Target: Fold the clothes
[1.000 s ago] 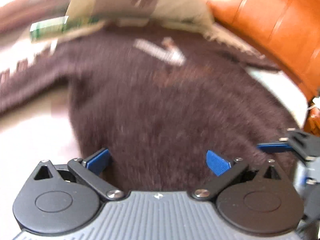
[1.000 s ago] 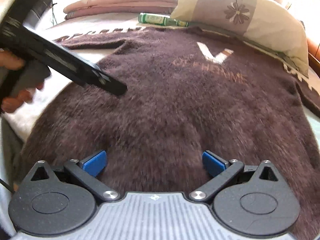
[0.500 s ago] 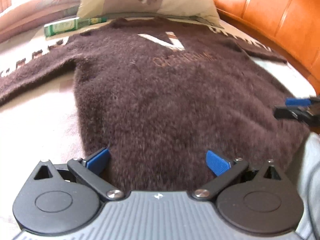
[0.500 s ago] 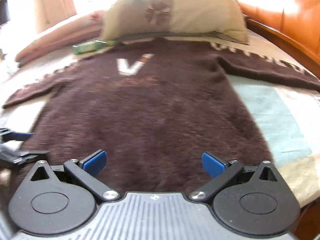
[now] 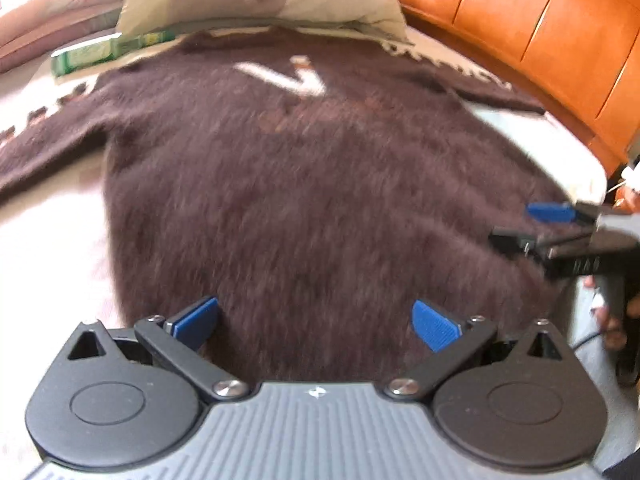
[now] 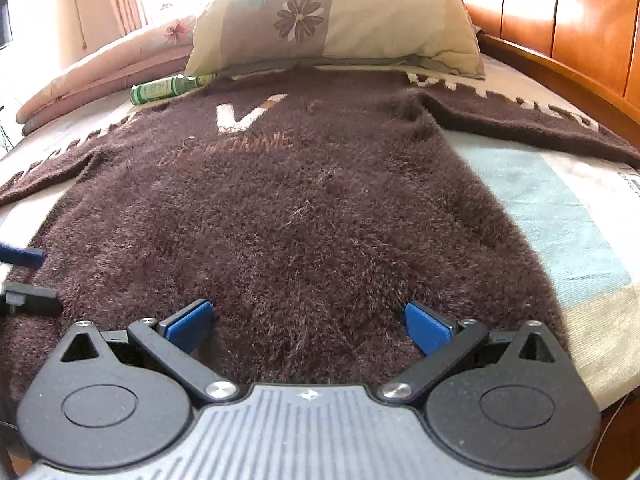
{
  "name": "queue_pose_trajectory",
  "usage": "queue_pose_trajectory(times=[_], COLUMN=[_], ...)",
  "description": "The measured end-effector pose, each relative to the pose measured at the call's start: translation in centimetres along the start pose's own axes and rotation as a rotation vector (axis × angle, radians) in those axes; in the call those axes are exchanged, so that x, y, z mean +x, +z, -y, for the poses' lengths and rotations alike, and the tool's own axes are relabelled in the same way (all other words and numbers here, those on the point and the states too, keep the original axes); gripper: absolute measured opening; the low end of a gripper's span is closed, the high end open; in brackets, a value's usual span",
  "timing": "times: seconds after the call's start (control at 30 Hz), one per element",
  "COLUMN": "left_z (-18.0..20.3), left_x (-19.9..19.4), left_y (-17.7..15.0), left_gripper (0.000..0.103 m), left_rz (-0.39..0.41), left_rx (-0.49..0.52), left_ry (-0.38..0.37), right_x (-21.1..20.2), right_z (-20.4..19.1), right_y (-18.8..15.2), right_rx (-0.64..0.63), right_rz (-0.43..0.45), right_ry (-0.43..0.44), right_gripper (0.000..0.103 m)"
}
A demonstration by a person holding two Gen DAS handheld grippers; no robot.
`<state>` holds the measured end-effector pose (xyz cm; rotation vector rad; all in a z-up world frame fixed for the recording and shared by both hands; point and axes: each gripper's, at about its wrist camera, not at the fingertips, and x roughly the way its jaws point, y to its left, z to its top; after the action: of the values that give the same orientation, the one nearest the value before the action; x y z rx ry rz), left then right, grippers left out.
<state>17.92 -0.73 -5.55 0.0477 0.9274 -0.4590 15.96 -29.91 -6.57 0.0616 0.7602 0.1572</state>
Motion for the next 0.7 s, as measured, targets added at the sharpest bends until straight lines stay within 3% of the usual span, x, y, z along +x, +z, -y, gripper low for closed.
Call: queue_pose_trajectory(times=[0.13, 0.27, 0.4, 0.53, 0.6, 0.7], left_z=[-1.2, -1.4, -1.2, -0.8, -0.6, -0.5], left_x=[-1.8, -2.8, -2.0, -1.3, -1.3, -1.4], left_y=[-1.7, -1.3, -0.9, -1.5, -1.8, -2.1], left_gripper=[0.102, 0.102, 0.102, 0.102, 0.102, 0.102], left_rz=[0.035, 0.070, 0.067, 0.052, 0.057, 0.057], left_rx=[-0.076, -0.136, -0.165, -0.136, -0.109, -0.073], left_ry=[-0.021, -0.050, -0.051, -0.013, -0.006, -0.005], right_x=[-0.5, -1.1, -2.3, -1.5, -0.6, 0.5], right_z=[0.1, 0.4, 0.0, -1.4, -1.7, 0.0], right_y=[-0.4, 0.9, 2.2, 2.4, 2.1, 1.5], right_rx=[-0.015, 0.038, 0.093, 0.115, 0.122, 0.168], right_rz=[0.019, -0.004, 0.068, 0.040, 0.016, -0.040], right_ry=[0.010, 0.032, 0.200, 0.432, 0.450, 0.379], right_gripper=[0.103, 0.103, 0.103, 0.103, 0.103, 0.103])
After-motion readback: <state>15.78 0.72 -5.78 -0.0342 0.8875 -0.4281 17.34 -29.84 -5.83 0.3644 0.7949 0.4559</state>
